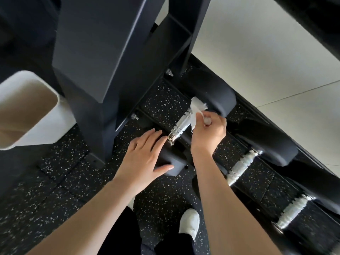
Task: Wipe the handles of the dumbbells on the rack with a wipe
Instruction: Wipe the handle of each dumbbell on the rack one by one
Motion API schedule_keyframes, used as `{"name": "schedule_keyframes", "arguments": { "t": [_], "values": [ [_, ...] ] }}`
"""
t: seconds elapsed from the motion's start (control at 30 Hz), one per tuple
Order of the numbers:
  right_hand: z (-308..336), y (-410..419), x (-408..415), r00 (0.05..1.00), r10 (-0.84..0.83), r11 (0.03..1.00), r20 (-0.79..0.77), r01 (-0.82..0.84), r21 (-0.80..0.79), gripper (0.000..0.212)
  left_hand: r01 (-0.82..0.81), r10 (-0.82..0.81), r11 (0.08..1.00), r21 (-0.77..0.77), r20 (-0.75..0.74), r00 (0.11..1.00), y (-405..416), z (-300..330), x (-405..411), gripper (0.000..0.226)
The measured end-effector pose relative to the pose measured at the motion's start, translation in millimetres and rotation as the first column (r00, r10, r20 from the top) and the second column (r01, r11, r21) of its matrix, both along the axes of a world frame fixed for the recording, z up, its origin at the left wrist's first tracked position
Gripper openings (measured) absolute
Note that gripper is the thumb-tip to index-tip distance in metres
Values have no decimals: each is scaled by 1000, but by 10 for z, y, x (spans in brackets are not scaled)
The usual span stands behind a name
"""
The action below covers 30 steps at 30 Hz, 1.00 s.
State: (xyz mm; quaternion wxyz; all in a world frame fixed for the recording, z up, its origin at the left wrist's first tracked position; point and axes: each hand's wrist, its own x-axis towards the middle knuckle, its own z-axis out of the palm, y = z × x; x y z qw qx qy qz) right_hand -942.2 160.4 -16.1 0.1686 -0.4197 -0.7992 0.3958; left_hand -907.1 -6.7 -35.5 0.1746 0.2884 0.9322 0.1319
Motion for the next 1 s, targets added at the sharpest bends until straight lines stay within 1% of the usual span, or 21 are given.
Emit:
{"name": "schedule_keyframes", "arguments": {
  "t": [0.13,0.23,0.3,0.37,0.47,0.6,0.7,0.8,0.93,1.0],
  "values": [
    [-53,-68,-178,983,-176,984,-60,175,-24,6,19,-17,998,52,-31,999,-33,-46,-19,74],
    [-113,-120,-259,952,-300,951,-69,292,-104,5,1,5,996,93,-71,997,-35,-76,-2,71],
    [-142,-112,-308,939,-336,935,-74,324,-141,4,-1,10,995,104,-82,997,-35,-109,13,71],
    [-157,-86,-336,943,-330,937,-51,321,-138,6,-8,17,995,102,-88,996,-25,-138,22,72],
    [-165,-38,-307,970,-241,965,36,243,-98,9,-26,34,996,88,-91,995,1,-159,32,74],
    [-164,-36,-92,985,7,996,174,9,-91,10,-41,49,996,83,-96,994,13,-148,40,76],
    [-205,-101,131,957,170,981,233,-142,-132,11,-45,53,996,72,-109,993,21,-135,45,75],
    [-224,-146,265,928,291,953,231,-261,-155,16,-57,66,995,82,-109,992,28,-143,50,75],
    [-206,-149,325,862,428,897,271,-369,-245,18,-64,73,994,83,-110,991,37,-153,55,74],
    [-221,-121,359,852,440,889,284,-368,-274,15,-60,69,995,81,-111,991,36,-151,56,74]
  ]
}}
